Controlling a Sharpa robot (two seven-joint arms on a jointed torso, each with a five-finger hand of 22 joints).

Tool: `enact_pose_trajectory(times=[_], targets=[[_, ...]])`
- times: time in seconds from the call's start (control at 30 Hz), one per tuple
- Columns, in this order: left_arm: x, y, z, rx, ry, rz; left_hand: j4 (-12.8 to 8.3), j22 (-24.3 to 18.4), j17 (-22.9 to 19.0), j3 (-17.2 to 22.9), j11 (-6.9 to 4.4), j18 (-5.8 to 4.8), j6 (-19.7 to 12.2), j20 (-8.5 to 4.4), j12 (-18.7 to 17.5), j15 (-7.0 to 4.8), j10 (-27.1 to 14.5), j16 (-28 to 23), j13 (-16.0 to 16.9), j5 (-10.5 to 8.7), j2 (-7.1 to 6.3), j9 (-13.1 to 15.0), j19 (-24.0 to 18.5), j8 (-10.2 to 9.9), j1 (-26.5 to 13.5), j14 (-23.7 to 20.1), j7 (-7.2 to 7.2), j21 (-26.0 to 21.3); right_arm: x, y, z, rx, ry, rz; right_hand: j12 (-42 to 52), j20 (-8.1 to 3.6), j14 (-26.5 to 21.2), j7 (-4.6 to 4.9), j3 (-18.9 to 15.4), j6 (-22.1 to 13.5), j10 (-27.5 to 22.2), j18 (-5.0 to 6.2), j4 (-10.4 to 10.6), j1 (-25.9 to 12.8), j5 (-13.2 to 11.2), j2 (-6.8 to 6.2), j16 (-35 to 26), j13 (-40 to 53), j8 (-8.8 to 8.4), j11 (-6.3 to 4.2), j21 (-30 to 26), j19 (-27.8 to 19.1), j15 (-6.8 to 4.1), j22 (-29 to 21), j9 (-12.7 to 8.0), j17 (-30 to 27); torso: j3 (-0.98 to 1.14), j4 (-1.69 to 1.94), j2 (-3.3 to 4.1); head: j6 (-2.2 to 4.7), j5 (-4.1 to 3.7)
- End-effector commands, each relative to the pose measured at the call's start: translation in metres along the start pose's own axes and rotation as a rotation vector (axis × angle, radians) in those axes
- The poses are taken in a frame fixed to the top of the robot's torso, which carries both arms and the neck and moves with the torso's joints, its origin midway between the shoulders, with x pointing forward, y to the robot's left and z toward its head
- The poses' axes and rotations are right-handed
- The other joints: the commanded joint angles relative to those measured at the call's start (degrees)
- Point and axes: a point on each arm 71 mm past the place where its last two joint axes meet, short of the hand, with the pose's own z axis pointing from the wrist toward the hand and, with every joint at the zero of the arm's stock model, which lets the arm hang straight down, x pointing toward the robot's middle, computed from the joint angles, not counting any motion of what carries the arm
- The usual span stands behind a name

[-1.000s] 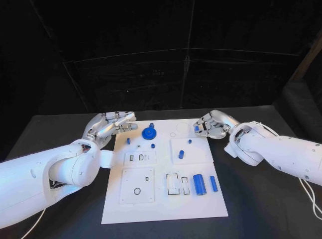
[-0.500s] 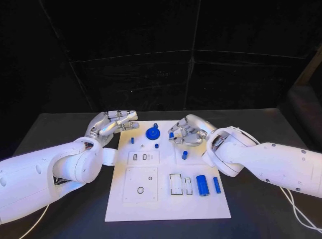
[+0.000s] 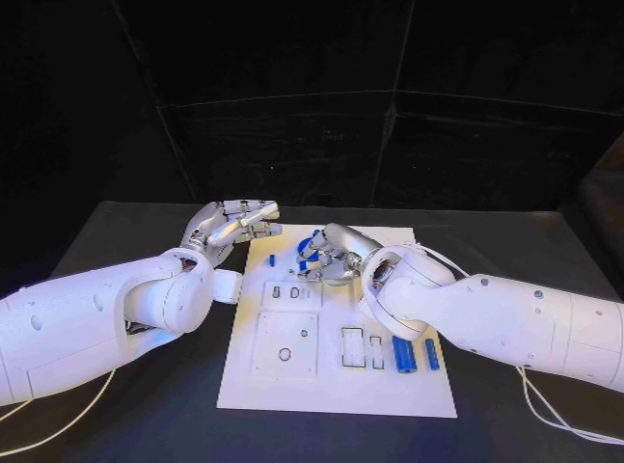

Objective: Assemble the parts on the task board

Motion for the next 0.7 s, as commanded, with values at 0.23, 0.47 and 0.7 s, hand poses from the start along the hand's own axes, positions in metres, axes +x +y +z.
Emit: enact_pose_trajectory(times=[0.23, 0.47, 0.7], targets=[[-0.002, -0.002, 0.002, 0.007, -0.003, -0.009, -0.3, -0.1, 0.1, 0.1, 0.03, 0.86, 0.4, -0.06, -0.3, 0.04, 0.3, -0.3, -0.1, -0.14, -0.16, 0.0, 0.5, -0.3, 0.2, 0.2, 0.05, -0.3, 0.012, 0.004, 0.005, 0.009, 0.031, -0.086, -0.3, -0.30, 4.7, -0.24, 0.6, 0.2, -0.5, -0.66, 0.3, -0.4, 0.1, 0.11, 0.0, 0.1, 0.31, 0.00, 0.4, 0.2, -0.16, 0.1, 0.1, 9.7, 0.07, -0.17, 0.03, -0.93, 1.14], [-0.002, -0.002, 0.003, 0.007, -0.004, -0.009, -0.3, -0.1, 0.1, 0.1, 0.03, 0.86, 0.4, -0.06, -0.3, 0.04, 0.3, -0.3, -0.1, -0.14, -0.16, 0.0, 0.5, -0.3, 0.2, 0.2, 0.05, -0.3, 0.022, 0.000, 0.006, 0.027, 0.059, -0.107, -0.4, -0.29, 4.7, -0.24, 0.6, 0.3, -0.5, -0.67, 0.3, -0.6, 0.1, -0.09, -0.1, -0.1, 0.29, -0.01, 0.4, 0.2, -0.16, 0.2, 0.1, 9.6, 0.23, -0.11, 0.04, -1.43, 1.43], [-0.002, -0.001, 0.003, 0.007, -0.004, -0.009, -0.3, -0.1, 0.1, 0.1, 0.03, 0.86, 0.4, -0.06, -0.3, 0.04, 0.3, -0.3, -0.1, -0.14, -0.16, 0.0, 0.5, -0.3, 0.2, 0.2, 0.05, -0.3, 0.028, -0.004, 0.006, 0.041, 0.074, -0.110, -0.5, -0.29, 4.7, -0.24, 0.6, 0.3, -0.5, -0.65, 0.3, -0.7, 0.0, -0.21, -0.1, -0.1, 0.27, -0.01, 0.4, 0.2, -0.17, 0.1, 0.1, 9.6, 0.25, -0.12, 0.04, -1.79, 1.67]])
